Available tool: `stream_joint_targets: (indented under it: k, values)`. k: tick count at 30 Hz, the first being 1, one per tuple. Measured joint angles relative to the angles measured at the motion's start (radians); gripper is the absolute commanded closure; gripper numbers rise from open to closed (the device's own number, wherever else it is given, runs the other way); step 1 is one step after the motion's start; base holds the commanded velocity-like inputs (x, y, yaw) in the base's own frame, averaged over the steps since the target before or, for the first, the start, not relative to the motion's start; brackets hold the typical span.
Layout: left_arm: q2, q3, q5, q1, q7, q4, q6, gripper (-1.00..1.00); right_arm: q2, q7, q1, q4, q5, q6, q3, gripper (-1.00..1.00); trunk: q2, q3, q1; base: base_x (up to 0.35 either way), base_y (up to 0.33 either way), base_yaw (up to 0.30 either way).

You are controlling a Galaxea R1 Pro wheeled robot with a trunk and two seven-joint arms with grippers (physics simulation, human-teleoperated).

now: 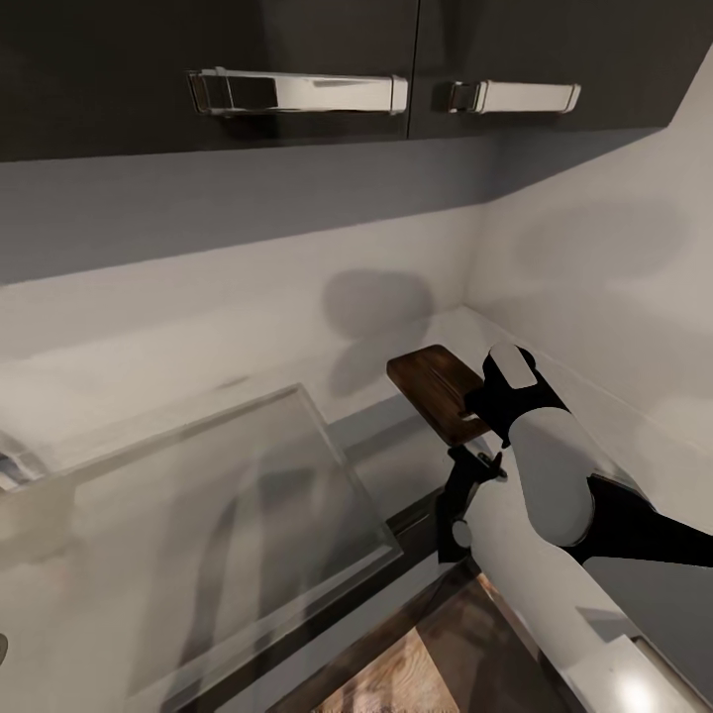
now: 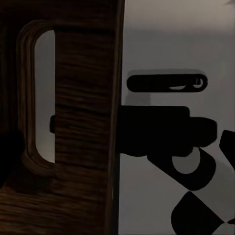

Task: In the kitchen, take the Vidalia onion out of the sink, dice it on the chopping board with the paring knife, put the diced onion into the bowl on the countertop, then place both the paring knife and the chopping board into the sink.

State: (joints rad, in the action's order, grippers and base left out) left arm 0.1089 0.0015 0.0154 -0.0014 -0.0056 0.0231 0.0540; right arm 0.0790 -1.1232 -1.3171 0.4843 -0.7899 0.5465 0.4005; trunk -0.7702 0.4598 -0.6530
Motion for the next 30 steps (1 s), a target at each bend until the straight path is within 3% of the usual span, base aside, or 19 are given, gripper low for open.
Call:
stream_joint_targets:
  k: [30]
  values:
    - [0.0, 0.0, 0.0, 0.0, 0.0, 0.0, 0.0, -1.0, 0.0, -0.055, 0.0, 0.0, 0.0, -0.005, -0.001, -1.0, 0.0, 0.003, 0.0, 0.0, 0.0, 0.0]
